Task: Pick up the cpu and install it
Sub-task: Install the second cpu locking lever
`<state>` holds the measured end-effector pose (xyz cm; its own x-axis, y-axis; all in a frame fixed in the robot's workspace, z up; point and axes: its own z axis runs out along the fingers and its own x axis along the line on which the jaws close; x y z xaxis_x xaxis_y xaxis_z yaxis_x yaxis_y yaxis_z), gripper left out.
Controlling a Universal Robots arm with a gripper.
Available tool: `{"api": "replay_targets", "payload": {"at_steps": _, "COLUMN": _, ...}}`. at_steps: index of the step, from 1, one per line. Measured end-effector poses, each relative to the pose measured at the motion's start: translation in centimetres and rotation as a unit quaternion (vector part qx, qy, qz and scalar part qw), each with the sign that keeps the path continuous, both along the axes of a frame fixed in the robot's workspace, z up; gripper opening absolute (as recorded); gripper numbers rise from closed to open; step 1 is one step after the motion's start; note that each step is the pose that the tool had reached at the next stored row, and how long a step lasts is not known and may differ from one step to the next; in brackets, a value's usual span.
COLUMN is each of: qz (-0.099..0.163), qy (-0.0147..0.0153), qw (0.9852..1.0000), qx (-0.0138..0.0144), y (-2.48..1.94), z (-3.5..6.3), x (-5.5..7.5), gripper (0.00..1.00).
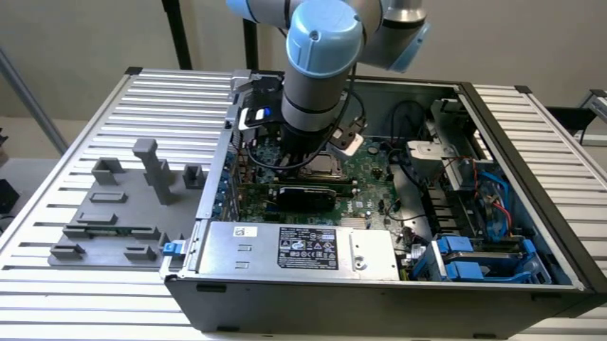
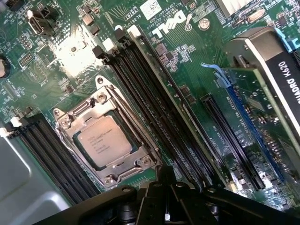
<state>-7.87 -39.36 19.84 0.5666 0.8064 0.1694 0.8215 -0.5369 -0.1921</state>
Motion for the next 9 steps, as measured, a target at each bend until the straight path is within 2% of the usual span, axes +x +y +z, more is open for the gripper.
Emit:
{"api": "replay_targets", "payload": {"at_steps": 5, "qz": 0.000, "qy": -0.0002, "qw": 1.0000, "qx": -0.0003, "y": 0.30, "z": -0.26, "x": 0.00, "gripper": 0.11}}
{"api": "replay_targets", "payload": {"at_steps": 6, "qz": 0.000, "qy": -0.0002, "qw": 1.0000, "qx": -0.0018, "y": 0.36, "z": -0.28, "x": 0.00, "gripper": 0.11}}
{"api": "replay_targets", "payload": {"at_steps": 7, "qz": 0.000, "qy": -0.0002, "qw": 1.0000, "qx": -0.0047, "y": 0.43, "z": -0.30, "x": -0.01, "gripper": 0.11}}
{"api": "replay_targets", "payload": {"at_steps": 9, "qz": 0.000, "qy": -0.0002, "qw": 0.9999, "qx": -0.0125, "y": 0.51, "z": -0.31, "x": -0.03, "gripper": 0.11}}
